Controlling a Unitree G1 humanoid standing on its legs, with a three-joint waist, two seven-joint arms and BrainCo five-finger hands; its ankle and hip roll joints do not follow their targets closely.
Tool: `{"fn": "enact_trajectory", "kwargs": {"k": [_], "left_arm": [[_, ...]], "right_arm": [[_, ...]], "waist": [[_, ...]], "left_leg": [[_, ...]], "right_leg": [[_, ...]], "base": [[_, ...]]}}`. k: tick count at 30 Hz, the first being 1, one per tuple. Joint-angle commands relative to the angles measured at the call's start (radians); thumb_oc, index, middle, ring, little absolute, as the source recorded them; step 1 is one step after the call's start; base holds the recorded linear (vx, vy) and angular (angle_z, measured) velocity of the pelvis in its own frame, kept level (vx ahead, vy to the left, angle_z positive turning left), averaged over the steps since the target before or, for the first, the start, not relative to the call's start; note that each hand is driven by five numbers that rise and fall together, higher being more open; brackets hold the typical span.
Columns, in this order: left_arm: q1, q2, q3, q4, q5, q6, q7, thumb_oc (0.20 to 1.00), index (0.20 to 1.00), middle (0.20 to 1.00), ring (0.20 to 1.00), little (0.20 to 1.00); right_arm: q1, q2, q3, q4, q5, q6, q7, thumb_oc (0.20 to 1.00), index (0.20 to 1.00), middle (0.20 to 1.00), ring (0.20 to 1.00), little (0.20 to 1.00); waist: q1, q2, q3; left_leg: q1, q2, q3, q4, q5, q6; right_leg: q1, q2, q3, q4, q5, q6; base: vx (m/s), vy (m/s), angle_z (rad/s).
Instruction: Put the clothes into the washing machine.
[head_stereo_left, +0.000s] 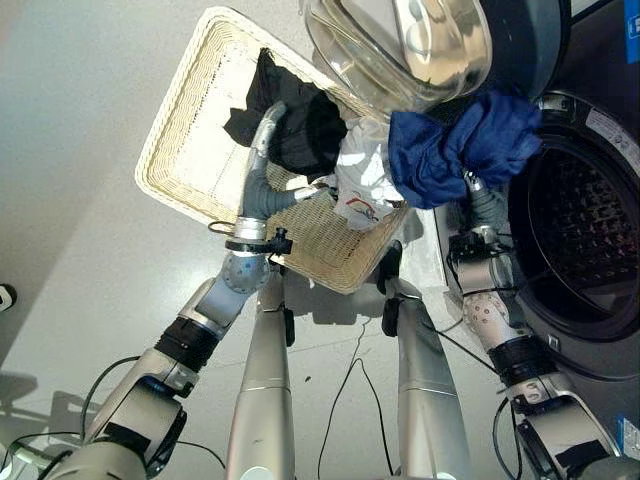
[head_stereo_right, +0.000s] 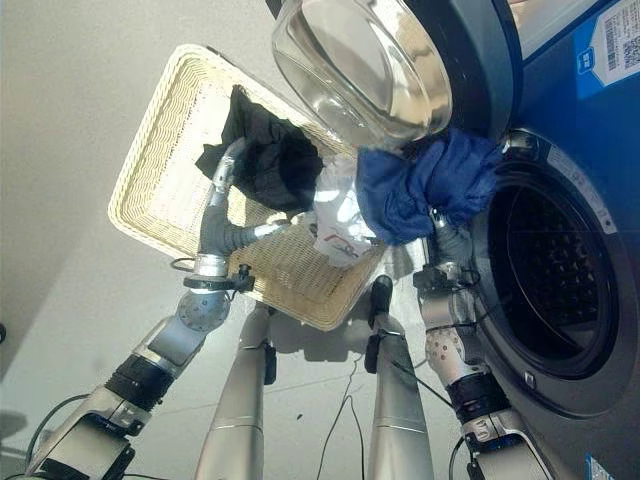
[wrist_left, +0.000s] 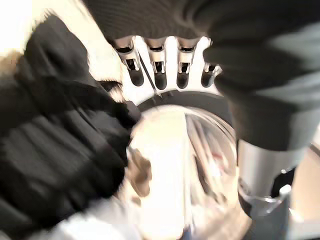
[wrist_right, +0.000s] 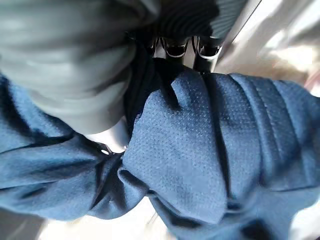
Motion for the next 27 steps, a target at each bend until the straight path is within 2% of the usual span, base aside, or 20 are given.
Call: {"fn": "enact_trajectory", "kwargs": {"k": [1,2,3,6,7,9,10,15,18,20,22,23,25,27], "left_arm": [[-0.035,0.005,0.038,-0.079,0.064,-0.066,0.071,1.0,1.0,1.0,1.0,1.0],[-0.035,0.005,0.038,-0.079,0.064,-0.066,0.071,1.0,1.0,1.0,1.0,1.0],[-0.054,0.008,0.031,-0.03,0.094,-0.055,0.122,1.0,1.0,1.0,1.0,1.0],[-0.054,0.008,0.031,-0.03,0.094,-0.055,0.122,1.0,1.0,1.0,1.0,1.0],[-0.086,0.015,0.028,0.032,0.086,-0.045,0.138,1.0,1.0,1.0,1.0,1.0],[-0.086,0.015,0.028,0.032,0.086,-0.045,0.138,1.0,1.0,1.0,1.0,1.0],[-0.144,0.01,-0.016,0.149,0.083,-0.031,0.18,1.0,1.0,1.0,1.0,1.0],[-0.168,0.021,-0.039,0.203,0.072,-0.031,0.193,1.0,1.0,1.0,1.0,1.0],[-0.167,0.066,-0.067,0.233,0.053,-0.035,0.211,1.0,1.0,1.0,1.0,1.0],[-0.164,0.07,-0.069,0.232,0.052,-0.035,0.212,1.0,1.0,1.0,1.0,1.0],[-0.112,0.126,-0.077,0.209,0.078,-0.031,0.235,1.0,1.0,1.0,1.0,1.0],[-0.108,0.129,-0.078,0.207,0.081,-0.029,0.236,1.0,1.0,1.0,1.0,1.0],[-0.097,0.16,-0.081,0.202,0.093,-0.01,0.236,1.0,1.0,1.0,1.0,1.0],[-0.1,0.173,-0.084,0.211,0.092,-0.011,0.235,1.0,1.0,1.0,1.0,1.0]], "right_arm": [[0.023,-0.037,-0.03,-0.142,0.046,-0.016,0.016,0.2,0.2,0.2,0.2,0.2],[0.023,-0.037,-0.03,-0.142,0.046,-0.016,0.016,0.2,0.2,0.2,0.2,0.2],[0.006,-0.057,-0.02,-0.013,0.089,-0.008,0.019,0.2,0.2,0.2,0.2,0.2],[0.006,-0.057,-0.02,-0.013,0.089,-0.008,0.019,0.2,0.2,0.2,0.2,0.2],[-0.026,-0.08,-0.023,0.132,0.161,0.002,0.032,0.2,0.2,0.2,0.2,0.2],[-0.026,-0.08,-0.023,0.132,0.161,0.002,0.032,0.2,0.2,0.2,0.2,0.2],[-0.115,-0.113,-0.069,0.375,0.323,0.039,0.063,0.2,0.2,0.2,0.2,0.2],[-0.172,-0.166,-0.117,0.485,0.398,0.039,0.024,0.2,0.2,0.2,0.2,0.2],[-0.233,-0.292,-0.175,0.569,0.49,-0.039,-0.085,0.2,0.2,0.2,0.2,0.2],[-0.238,-0.304,-0.18,0.571,0.496,-0.056,-0.1,0.2,0.2,0.2,0.2,0.2],[-0.214,-0.395,-0.234,0.494,0.481,-0.259,-0.251,0.2,0.2,0.2,0.2,0.2],[-0.209,-0.396,-0.238,0.484,0.463,-0.285,-0.274,0.2,0.2,0.2,0.2,0.2],[-0.202,-0.434,-0.278,0.423,0.374,-0.347,-0.403,0.2,0.2,0.2,0.2,0.2],[-0.195,-0.455,-0.298,0.426,0.341,-0.351,-0.45,0.2,0.2,0.2,0.2,0.2]], "waist": [[-0.015,-0.01,0.0],[-0.015,-0.01,0.0],[-0.013,-0.003,0.0],[-0.013,-0.003,0.0],[-0.011,0.002,0.0],[-0.011,0.002,0.0],[-0.001,0.01,0.0],[0.002,0.01,0.0],[0.005,-0.002,0.0],[0.004,-0.004,0.0],[-0.002,-0.028,0.0],[-0.002,-0.03,0.0],[-0.009,-0.047,0.0],[-0.012,-0.054,0.0]], "left_leg": [[-0.009,-0.111,0.029,0.07,-0.054,0.079],[-0.009,-0.111,0.029,0.07,-0.054,0.079],[-0.015,-0.11,0.031,0.073,-0.052,0.076],[-0.015,-0.11,0.031,0.073,-0.052,0.076],[-0.021,-0.108,0.034,0.072,-0.051,0.072],[-0.021,-0.108,0.034,0.072,-0.051,0.072],[-0.036,-0.105,0.034,0.077,-0.052,0.07],[-0.046,-0.102,0.03,0.084,-0.055,0.067],[-0.053,-0.093,0.019,0.099,-0.069,0.064],[-0.054,-0.092,0.018,0.101,-0.07,0.063],[-0.056,-0.087,0.006,0.107,-0.082,0.066],[-0.055,-0.087,0.005,0.107,-0.083,0.066],[-0.047,-0.085,0.0,0.102,-0.088,0.068],[-0.044,-0.083,-0.002,0.098,-0.089,0.069]], "right_leg": [[0.059,0.056,-0.092,-0.278,0.271,0.05],[0.059,0.056,-0.092,-0.278,0.271,0.05],[0.051,0.055,-0.092,-0.276,0.272,0.048],[0.051,0.055,-0.092,-0.276,0.272,0.048],[0.046,0.056,-0.091,-0.276,0.272,0.046],[0.046,0.056,-0.091,-0.276,0.272,0.046],[0.034,0.058,-0.095,-0.274,0.271,0.046],[0.028,0.063,-0.096,-0.272,0.272,0.047],[0.03,0.069,-0.098,-0.273,0.275,0.053],[0.031,0.069,-0.098,-0.274,0.274,0.053],[0.039,0.078,-0.101,-0.275,0.274,0.055],[0.04,0.078,-0.101,-0.276,0.274,0.055],[0.05,0.083,-0.099,-0.287,0.279,0.058],[0.053,0.085,-0.099,-0.292,0.281,0.06]], "base": [[0.0,0.0,0.0],[0.0,0.0,0.0],[0.0,0.0,0.0],[0.0,0.0,0.0],[0.0,0.0,0.0],[0.0,0.0,0.0],[0.03,-0.031,-0.04],[0.01,-0.015,-0.01],[0.01,-0.061,-0.01],[0.01,-0.056,0.04],[0.01,-0.099,0.07],[0.0,-0.07,0.03],[0.0,-0.053,-0.01],[0.0,-0.036,-0.05]]}}
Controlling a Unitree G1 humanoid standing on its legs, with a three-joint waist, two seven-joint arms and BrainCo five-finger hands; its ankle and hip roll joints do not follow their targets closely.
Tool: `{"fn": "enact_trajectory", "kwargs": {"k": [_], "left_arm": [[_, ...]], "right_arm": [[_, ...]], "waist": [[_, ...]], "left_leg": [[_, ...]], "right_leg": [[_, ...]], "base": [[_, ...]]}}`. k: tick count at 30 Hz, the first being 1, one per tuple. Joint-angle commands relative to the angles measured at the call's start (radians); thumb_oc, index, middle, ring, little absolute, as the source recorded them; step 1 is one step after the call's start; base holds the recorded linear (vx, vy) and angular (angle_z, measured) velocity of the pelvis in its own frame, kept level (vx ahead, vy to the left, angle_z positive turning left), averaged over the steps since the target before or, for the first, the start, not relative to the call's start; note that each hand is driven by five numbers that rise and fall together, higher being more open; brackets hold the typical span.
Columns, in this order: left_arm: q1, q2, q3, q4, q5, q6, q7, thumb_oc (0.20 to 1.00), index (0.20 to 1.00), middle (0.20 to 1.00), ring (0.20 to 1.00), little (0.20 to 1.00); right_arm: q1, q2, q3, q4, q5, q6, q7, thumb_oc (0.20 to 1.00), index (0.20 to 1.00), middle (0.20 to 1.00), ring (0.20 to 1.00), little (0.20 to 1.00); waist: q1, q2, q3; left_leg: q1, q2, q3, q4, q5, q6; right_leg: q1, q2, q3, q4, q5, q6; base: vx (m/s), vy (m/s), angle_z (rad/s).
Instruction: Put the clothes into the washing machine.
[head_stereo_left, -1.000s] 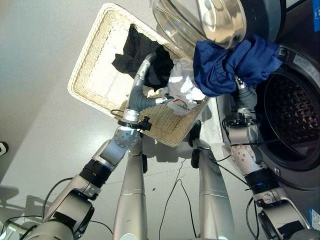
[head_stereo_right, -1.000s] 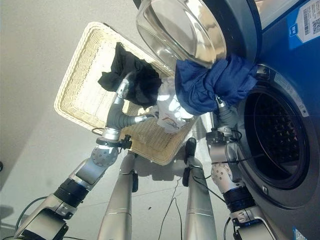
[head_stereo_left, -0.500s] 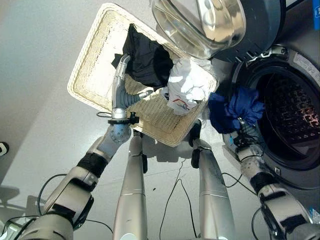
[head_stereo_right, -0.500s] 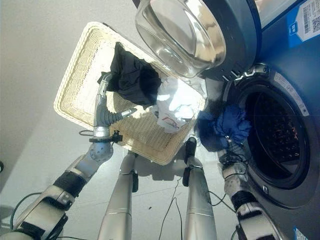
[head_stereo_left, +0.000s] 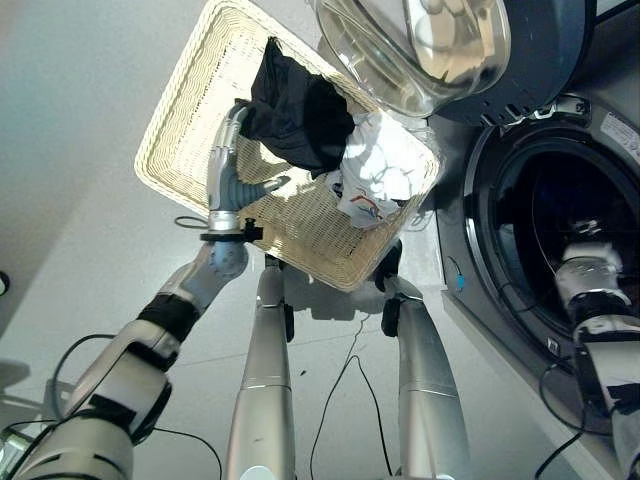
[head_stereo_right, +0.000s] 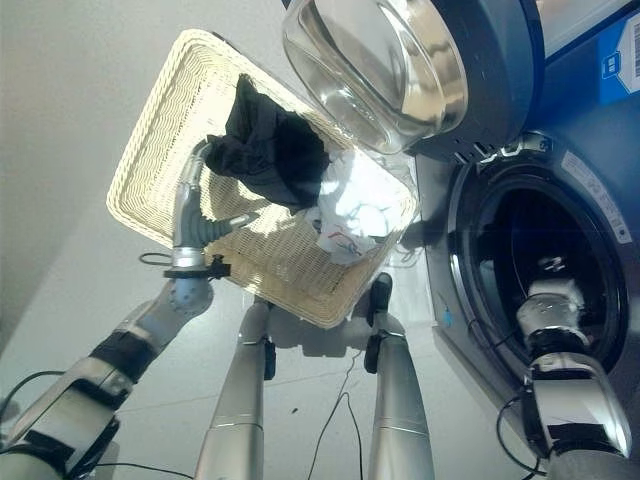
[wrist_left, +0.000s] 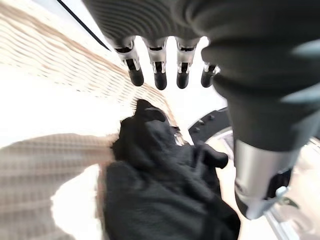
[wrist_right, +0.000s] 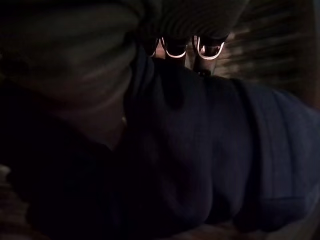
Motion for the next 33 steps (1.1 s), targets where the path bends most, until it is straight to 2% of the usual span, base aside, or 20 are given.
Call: {"fn": "enact_trajectory", "kwargs": {"k": [1,2,3,6,11,12,14,16,18,19,21,22,27,33], "left_arm": [[-0.034,0.014,0.01,-0.017,0.028,-0.016,0.024,1.0,1.0,1.0,1.0,1.0],[-0.048,0.027,0.005,0.0,0.036,-0.017,0.019,1.0,1.0,1.0,1.0,1.0],[-0.056,0.03,0.005,0.002,0.038,-0.017,0.018,1.0,1.0,1.0,1.0,1.0],[-0.085,0.05,-0.015,0.033,0.057,-0.007,0.012,1.0,1.0,1.0,1.0,1.0],[-0.095,0.053,-0.017,0.037,0.059,-0.007,0.012,1.0,1.0,1.0,1.0,1.0],[-0.128,0.06,-0.047,0.072,0.106,0.008,0.016,1.0,1.0,1.0,1.0,1.0],[-0.128,0.06,-0.047,0.072,0.106,0.008,0.016,1.0,1.0,1.0,1.0,1.0],[-0.261,0.054,-0.15,0.151,0.265,0.067,0.084,1.0,1.0,1.0,1.0,1.0],[-0.294,0.052,-0.174,0.164,0.291,0.087,0.094,1.0,1.0,1.0,1.0,1.0],[-0.351,0.047,-0.222,0.189,0.332,0.13,0.112,1.0,1.0,1.0,1.0,1.0],[-0.377,0.042,-0.243,0.209,0.343,0.145,0.118,1.0,1.0,1.0,1.0,1.0],[-0.405,0.034,-0.267,0.233,0.358,0.168,0.119,1.0,1.0,1.0,1.0,1.0],[-0.496,-0.013,-0.33,0.349,0.368,0.205,0.081,1.0,1.0,1.0,1.0,1.0],[-0.572,-0.047,-0.4,0.453,0.361,0.234,0.019,1.0,1.0,1.0,1.0,1.0]], "right_arm": [[0.066,-0.114,-0.075,-0.02,-0.089,-0.12,-0.137,0.432,0.432,0.432,0.432,0.432],[0.066,-0.142,-0.085,0.017,-0.059,-0.078,-0.093,1.0,1.0,1.0,1.0,1.0],[0.062,-0.147,-0.088,0.024,-0.056,-0.069,-0.08,1.0,1.0,1.0,1.0,1.0],[0.052,-0.172,-0.06,0.075,-0.027,0.011,-0.012,1.0,1.0,1.0,1.0,1.0],[0.045,-0.175,-0.058,0.082,-0.023,0.019,-0.007,1.0,1.0,1.0,1.0,1.0],[0.022,-0.181,-0.015,0.143,-0.007,0.094,0.021,1.0,1.0,1.0,1.0,1.0],[0.022,-0.181,-0.015,0.143,-0.007,0.094,0.021,1.0,1.0,1.0,1.0,1.0],[-0.069,-0.157,0.113,0.243,-0.078,0.303,0.001,1.0,1.0,1.0,1.0,1.0],[-0.084,-0.149,0.138,0.253,-0.079,0.332,0.002,1.0,1.0,1.0,1.0,1.0],[-0.097,-0.129,0.171,0.27,-0.083,0.405,0.015,1.0,1.0,1.0,1.0,1.0],[-0.101,-0.117,0.181,0.276,-0.087,0.436,0.02,1.0,1.0,1.0,1.0,1.0],[-0.101,-0.103,0.193,0.283,-0.083,0.473,0.023,1.0,1.0,1.0,1.0,1.0],[-0.1,-0.039,0.225,0.3,-0.101,0.53,0.036,1.0,1.0,1.0,1.0,1.0],[-0.098,0.027,0.25,0.301,-0.142,0.552,0.077,1.0,1.0,1.0,1.0,1.0]], "waist": [[-0.02,-0.047,-0.008],[-0.02,-0.053,-0.008],[-0.022,-0.054,-0.008],[-0.019,-0.06,-0.008],[-0.021,-0.061,-0.008],[-0.014,-0.058,-0.008],[-0.014,-0.058,-0.008],[-0.017,-0.042,-0.008],[-0.019,-0.041,-0.008],[-0.026,-0.041,-0.008],[-0.029,-0.042,-0.008],[-0.034,-0.044,-0.008],[-0.057,-0.049,-0.008],[-0.086,-0.049,-0.008]], "left_leg": [[-0.013,-0.097,0.019,0.091,-0.091,0.074],[-0.015,-0.099,0.016,0.091,-0.09,0.076],[-0.025,-0.101,0.016,0.089,-0.079,0.076],[-0.017,-0.105,0.005,0.094,-0.091,0.077],[-0.027,-0.108,0.005,0.092,-0.081,0.077],[-0.01,-0.109,0.002,0.088,-0.09,0.078],[-0.01,-0.109,0.002,0.088,-0.09,0.078],[-0.01,-0.112,0.011,0.081,-0.083,0.08],[-0.011,-0.11,0.014,0.08,-0.08,0.078],[-0.016,-0.105,0.019,0.079,-0.076,0.076],[-0.019,-0.104,0.021,0.079,-0.074,0.075],[-0.023,-0.102,0.023,0.079,-0.073,0.076],[-0.029,-0.096,0.036,0.076,-0.068,0.074],[-0.048,-0.093,0.05,0.067,-0.054,0.073]], "right_leg": [[0.054,0.071,-0.07,-0.25,0.255,0.074],[0.055,0.07,-0.073,-0.253,0.258,0.075],[0.046,0.068,-0.074,-0.257,0.267,0.074],[0.056,0.067,-0.077,-0.26,0.263,0.074],[0.047,0.064,-0.078,-0.264,0.272,0.073],[0.062,0.063,-0.085,-0.265,0.264,0.074],[0.062,0.063,-0.085,-0.265,0.264,0.074],[0.057,0.054,-0.086,-0.267,0.27,0.072],[0.054,0.054,-0.085,-0.266,0.27,0.072],[0.047,0.055,-0.083,-0.263,0.271,0.072],[0.043,0.056,-0.081,-0.262,0.273,0.072],[0.038,0.058,-0.078,-0.26,0.273,0.073],[0.027,0.067,-0.066,-0.26,0.28,0.073],[0.0,0.074,-0.045,-0.269,0.293,0.07]], "base": [[0.01,-0.05,-0.05],[-0.01,-0.04,-0.02],[0.0,-0.042,0.0],[0.01,-0.011,0.01],[-0.01,-0.001,0.02],[0.0,0.0,0.0],[0.0,0.0,0.0],[-0.01,0.086,0.04],[-0.02,0.067,0.02],[-0.02,0.046,0.02],[-0.01,0.021,0.01],[0.0,0.0,0.0],[-0.01,0.027,-0.01],[-0.02,0.055,-0.05]]}}
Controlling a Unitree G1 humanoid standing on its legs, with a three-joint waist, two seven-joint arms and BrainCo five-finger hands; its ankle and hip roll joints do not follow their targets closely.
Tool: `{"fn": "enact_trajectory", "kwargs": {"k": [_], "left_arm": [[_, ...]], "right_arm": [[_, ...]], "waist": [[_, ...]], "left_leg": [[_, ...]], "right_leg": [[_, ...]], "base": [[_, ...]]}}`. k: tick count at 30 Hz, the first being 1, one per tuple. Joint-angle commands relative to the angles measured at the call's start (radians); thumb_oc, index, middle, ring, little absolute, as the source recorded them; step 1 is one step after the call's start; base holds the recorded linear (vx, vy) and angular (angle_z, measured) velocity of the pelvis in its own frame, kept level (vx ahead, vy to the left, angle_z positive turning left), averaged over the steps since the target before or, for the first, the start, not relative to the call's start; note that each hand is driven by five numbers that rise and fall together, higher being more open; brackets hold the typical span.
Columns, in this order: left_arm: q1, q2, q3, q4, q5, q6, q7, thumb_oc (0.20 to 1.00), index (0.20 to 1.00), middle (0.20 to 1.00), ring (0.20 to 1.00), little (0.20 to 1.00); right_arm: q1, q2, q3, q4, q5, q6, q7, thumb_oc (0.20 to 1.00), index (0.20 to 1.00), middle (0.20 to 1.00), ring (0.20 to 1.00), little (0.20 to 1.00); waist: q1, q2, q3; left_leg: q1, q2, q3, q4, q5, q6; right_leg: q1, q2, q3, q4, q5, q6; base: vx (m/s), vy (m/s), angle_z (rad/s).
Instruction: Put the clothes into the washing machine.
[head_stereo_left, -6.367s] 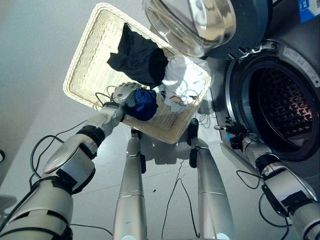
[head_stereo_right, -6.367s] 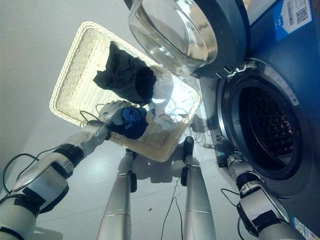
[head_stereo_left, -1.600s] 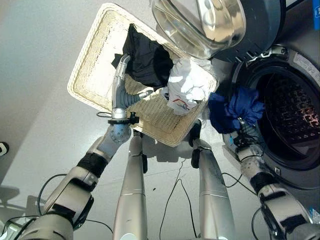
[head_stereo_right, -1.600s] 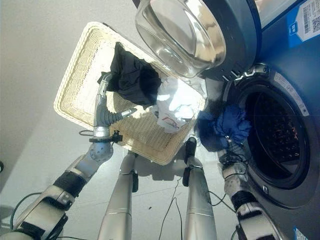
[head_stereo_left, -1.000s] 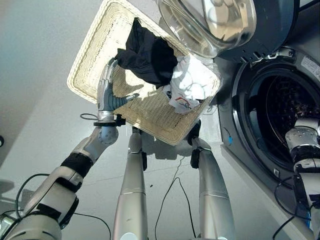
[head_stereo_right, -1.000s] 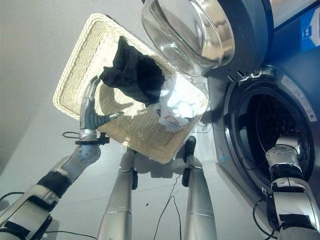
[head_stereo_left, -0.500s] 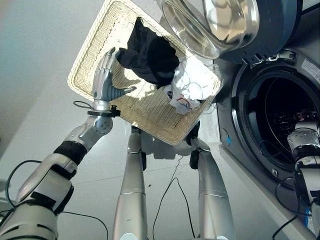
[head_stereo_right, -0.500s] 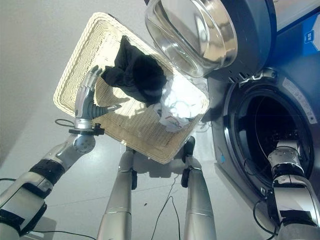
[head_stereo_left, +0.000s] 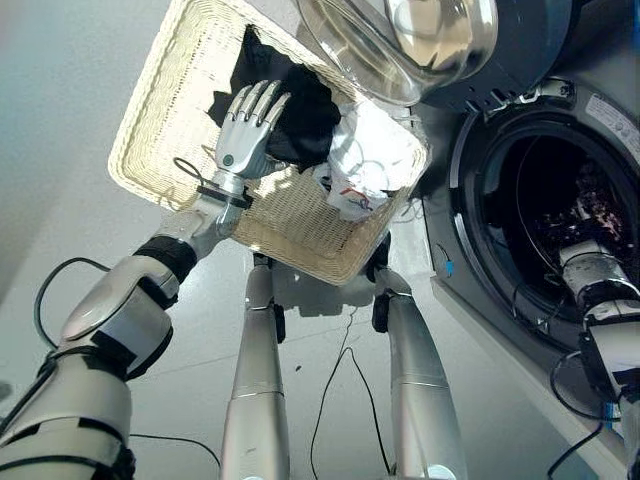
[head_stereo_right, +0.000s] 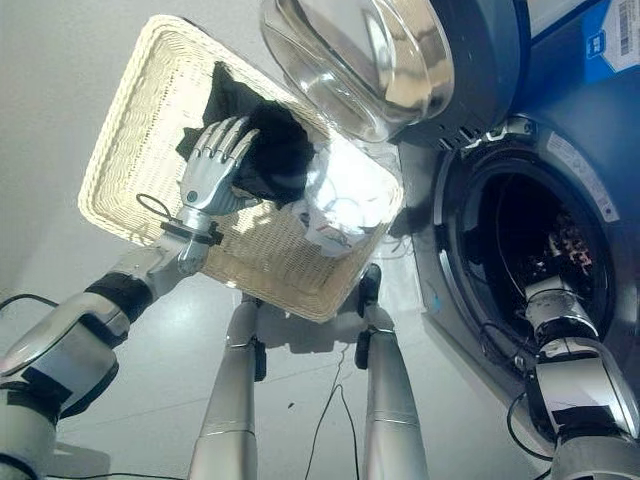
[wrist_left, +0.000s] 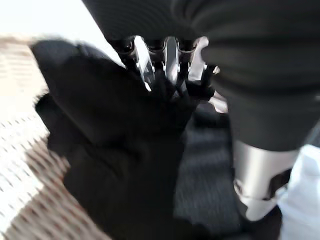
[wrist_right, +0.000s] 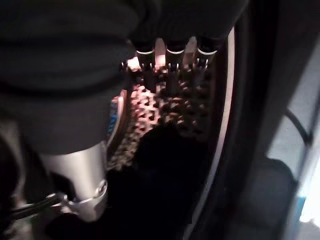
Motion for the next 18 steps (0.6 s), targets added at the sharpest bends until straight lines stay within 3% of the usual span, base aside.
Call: {"fn": "enact_trajectory", "kwargs": {"k": [1,6,18], "left_arm": [[-0.082,-0.042,0.018,0.058,0.022,0.015,-0.013,1.0,1.0,1.0,1.0,1.0],[-0.112,-0.07,-0.012,0.149,-0.017,0.069,-0.129,1.0,1.0,1.0,1.0,1.0],[-0.115,-0.075,0.007,0.261,-0.06,0.125,-0.171,1.0,1.0,1.0,1.0,1.0]], "right_arm": [[0.028,0.003,0.053,-0.001,-0.049,-0.006,0.027,1.0,1.0,1.0,1.0,1.0],[0.037,0.057,0.071,0.003,-0.078,-0.014,0.091,1.0,1.0,1.0,1.0,1.0],[0.029,0.116,0.107,-0.024,-0.136,-0.065,0.216,1.0,1.0,1.0,1.0,1.0]], "waist": [[0.004,-0.032,-0.009],[-0.015,-0.029,-0.009],[-0.028,-0.025,-0.009]], "left_leg": [[-0.003,-0.073,0.05,0.074,-0.079,0.051],[-0.009,-0.071,0.063,0.067,-0.078,0.05],[-0.021,-0.064,0.078,0.063,-0.069,0.043]], "right_leg": [[0.017,0.092,-0.043,-0.212,0.24,0.05],[0.005,0.099,-0.025,-0.22,0.24,0.046],[-0.011,0.101,-0.008,-0.225,0.237,0.037]], "base": [[-0.01,0.065,-0.11],[0.0,0.048,-0.06],[0.0,0.034,-0.04]]}}
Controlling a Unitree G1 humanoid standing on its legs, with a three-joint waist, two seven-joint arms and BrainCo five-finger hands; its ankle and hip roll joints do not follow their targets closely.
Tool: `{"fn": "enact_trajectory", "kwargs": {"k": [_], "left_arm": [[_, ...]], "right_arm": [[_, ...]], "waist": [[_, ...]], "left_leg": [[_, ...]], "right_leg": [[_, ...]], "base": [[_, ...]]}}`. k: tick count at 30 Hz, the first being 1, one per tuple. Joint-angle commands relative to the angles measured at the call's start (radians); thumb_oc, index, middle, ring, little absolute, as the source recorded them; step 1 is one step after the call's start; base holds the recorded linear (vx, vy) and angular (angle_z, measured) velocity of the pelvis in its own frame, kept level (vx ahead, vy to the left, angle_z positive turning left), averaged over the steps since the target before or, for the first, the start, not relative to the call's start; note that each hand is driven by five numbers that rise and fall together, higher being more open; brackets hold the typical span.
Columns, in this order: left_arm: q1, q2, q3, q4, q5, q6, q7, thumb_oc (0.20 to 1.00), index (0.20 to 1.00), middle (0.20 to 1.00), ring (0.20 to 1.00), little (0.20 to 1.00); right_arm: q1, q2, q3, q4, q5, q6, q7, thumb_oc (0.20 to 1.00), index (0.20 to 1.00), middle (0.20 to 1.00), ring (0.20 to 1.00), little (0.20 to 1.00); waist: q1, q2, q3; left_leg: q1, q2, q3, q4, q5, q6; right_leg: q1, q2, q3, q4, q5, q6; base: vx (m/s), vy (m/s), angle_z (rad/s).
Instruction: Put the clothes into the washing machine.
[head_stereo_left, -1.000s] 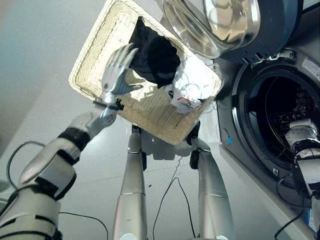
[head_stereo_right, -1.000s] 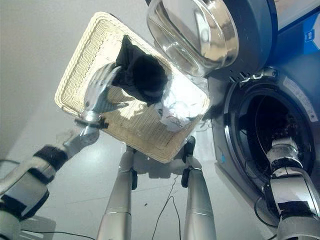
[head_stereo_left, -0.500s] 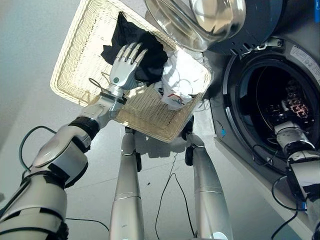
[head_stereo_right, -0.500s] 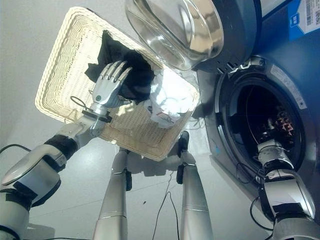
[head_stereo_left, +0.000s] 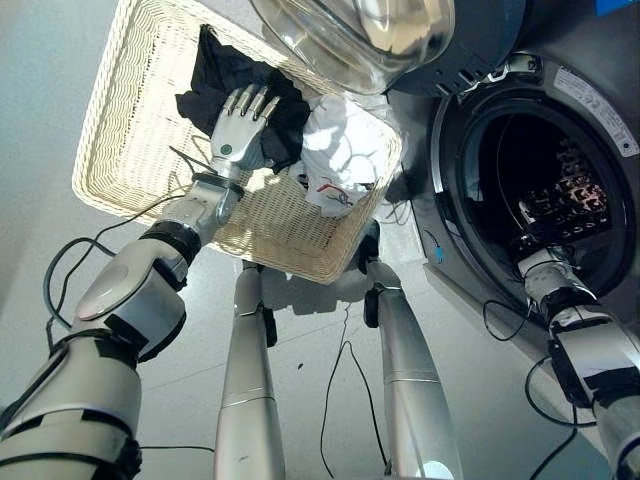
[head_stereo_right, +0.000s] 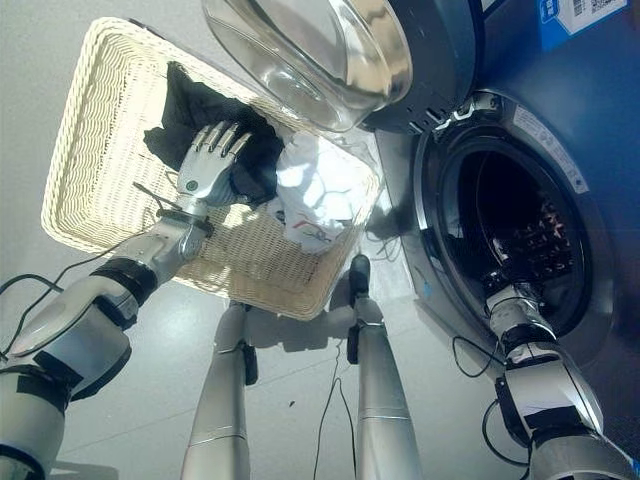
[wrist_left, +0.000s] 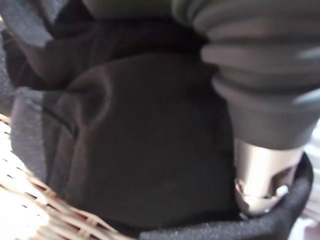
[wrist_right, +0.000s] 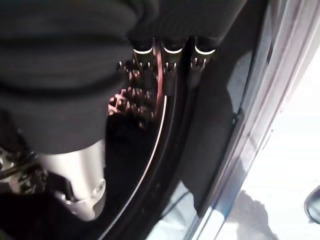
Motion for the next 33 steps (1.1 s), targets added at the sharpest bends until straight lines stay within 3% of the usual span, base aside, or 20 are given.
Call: {"fn": "enact_trajectory", "kwargs": {"k": [1,8,9,10,11,23,33], "left_arm": [[-0.044,-0.038,0.023,0.103,-0.033,0.044,-0.051,1.0,1.0,1.0,1.0,1.0],[-0.053,-0.045,0.024,0.129,-0.035,0.088,-0.089,1.0,1.0,1.0,1.0,1.0],[-0.054,-0.044,0.022,0.132,-0.049,0.099,-0.111,0.777,0.777,0.777,0.777,0.777],[-0.054,-0.043,0.024,0.134,-0.051,0.098,-0.115,0.369,0.369,0.369,0.369,0.369],[-0.054,-0.042,0.025,0.135,-0.052,0.098,-0.118,0.203,0.203,0.203,0.203,0.203],[-0.041,-0.05,0.048,0.145,-0.085,0.087,-0.173,0.2,0.2,0.2,0.2,0.2],[-0.017,-0.043,0.09,0.118,-0.172,0.076,-0.171,0.2,0.2,0.2,0.2,0.2]], "right_arm": [[0.018,0.033,0.057,-0.028,-0.016,-0.029,0.06,1.0,1.0,1.0,1.0,1.0],[0.011,0.066,0.085,-0.066,-0.048,-0.081,0.127,1.0,1.0,1.0,1.0,1.0],[0.009,0.074,0.089,-0.086,-0.051,-0.09,0.125,1.0,1.0,1.0,1.0,1.0],[0.009,0.075,0.09,-0.09,-0.055,-0.092,0.124,1.0,1.0,1.0,1.0,1.0],[0.008,0.077,0.09,-0.093,-0.058,-0.094,0.122,1.0,1.0,1.0,1.0,1.0],[0.0,0.102,0.111,-0.162,-0.061,-0.12,0.133,1.0,1.0,1.0,1.0,1.0],[0.01,0.12,0.132,-0.279,-0.062,-0.219,0.188,1.0,1.0,1.0,1.0,1.0]], "waist": [[0.014,-0.02,-0.006],[0.012,-0.023,-0.006],[0.01,-0.025,-0.006],[0.01,-0.025,-0.006],[0.01,-0.025,-0.006],[0.007,-0.017,-0.006],[0.009,-0.015,-0.006]], "left_leg": [[-0.02,-0.071,0.036,0.068,-0.067,0.04],[-0.024,-0.069,0.039,0.062,-0.06,0.036],[-0.027,-0.07,0.039,0.063,-0.06,0.035],[-0.027,-0.069,0.04,0.063,-0.06,0.035],[-0.027,-0.069,0.04,0.062,-0.059,0.034],[-0.037,-0.065,0.051,0.064,-0.053,0.031],[-0.043,-0.065,0.053,0.059,-0.047,0.028]], "right_leg": [[0.017,0.092,-0.048,-0.218,0.225,0.033],[0.014,0.093,-0.048,-0.221,0.225,0.032],[0.01,0.093,-0.046,-0.221,0.226,0.032],[0.009,0.094,-0.046,-0.221,0.226,0.031],[0.009,0.094,-0.046,-0.221,0.225,0.031],[-0.004,0.093,-0.039,-0.213,0.221,0.028],[-0.012,0.09,-0.038,-0.215,0.219,0.029]], "base": [[0.01,0.015,-0.05],[0.0,0.011,-0.03],[0.0,0.0,0.0],[0.0,0.0,0.0],[0.0,0.0,0.0],[0.0,0.0,0.0],[0.0,0.002,-0.02]]}}
